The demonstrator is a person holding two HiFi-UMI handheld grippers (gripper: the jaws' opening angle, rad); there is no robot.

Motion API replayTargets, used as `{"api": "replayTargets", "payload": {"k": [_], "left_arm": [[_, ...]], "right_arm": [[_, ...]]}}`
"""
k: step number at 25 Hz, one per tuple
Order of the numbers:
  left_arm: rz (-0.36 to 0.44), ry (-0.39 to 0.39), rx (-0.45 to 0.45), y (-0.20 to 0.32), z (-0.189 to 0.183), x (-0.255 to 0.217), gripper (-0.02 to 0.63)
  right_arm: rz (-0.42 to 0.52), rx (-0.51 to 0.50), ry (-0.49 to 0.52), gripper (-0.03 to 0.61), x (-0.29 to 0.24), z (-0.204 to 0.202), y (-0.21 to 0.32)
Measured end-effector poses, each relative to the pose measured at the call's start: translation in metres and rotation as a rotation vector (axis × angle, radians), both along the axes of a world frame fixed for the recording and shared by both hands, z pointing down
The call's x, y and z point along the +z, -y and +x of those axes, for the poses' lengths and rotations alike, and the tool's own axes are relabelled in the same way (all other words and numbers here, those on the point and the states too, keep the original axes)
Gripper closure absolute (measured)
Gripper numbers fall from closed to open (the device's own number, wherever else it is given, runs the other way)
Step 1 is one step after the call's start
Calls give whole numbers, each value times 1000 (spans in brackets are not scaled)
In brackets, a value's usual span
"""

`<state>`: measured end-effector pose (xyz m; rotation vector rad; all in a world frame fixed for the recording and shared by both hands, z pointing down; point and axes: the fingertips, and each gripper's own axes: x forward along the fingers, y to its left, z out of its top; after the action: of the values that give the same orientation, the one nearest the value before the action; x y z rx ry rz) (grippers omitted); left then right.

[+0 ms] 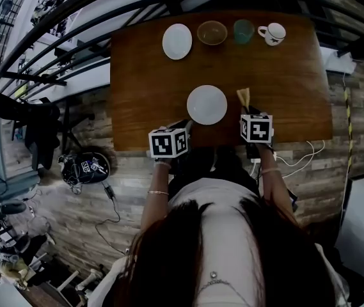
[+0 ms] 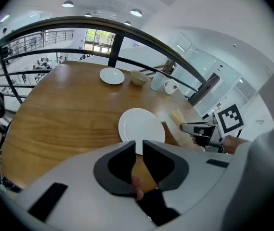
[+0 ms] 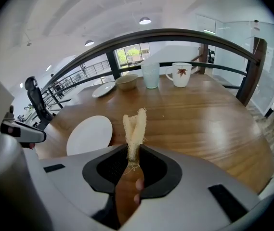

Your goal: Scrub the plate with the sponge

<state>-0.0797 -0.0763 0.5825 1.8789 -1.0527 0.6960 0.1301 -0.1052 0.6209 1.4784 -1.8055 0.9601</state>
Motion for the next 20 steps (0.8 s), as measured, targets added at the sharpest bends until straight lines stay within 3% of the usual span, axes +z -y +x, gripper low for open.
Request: {"api": "replayTargets", "payload": {"k": [13,20], "left_arm": [[-84,-6,101,13,-12,28,563],[-147,-28,131,18,-11,46,531]], "right_arm": [[-10,-3,-4,486,-3,-46,20],[-35,-14,-12,486,3,-66,28]]}}
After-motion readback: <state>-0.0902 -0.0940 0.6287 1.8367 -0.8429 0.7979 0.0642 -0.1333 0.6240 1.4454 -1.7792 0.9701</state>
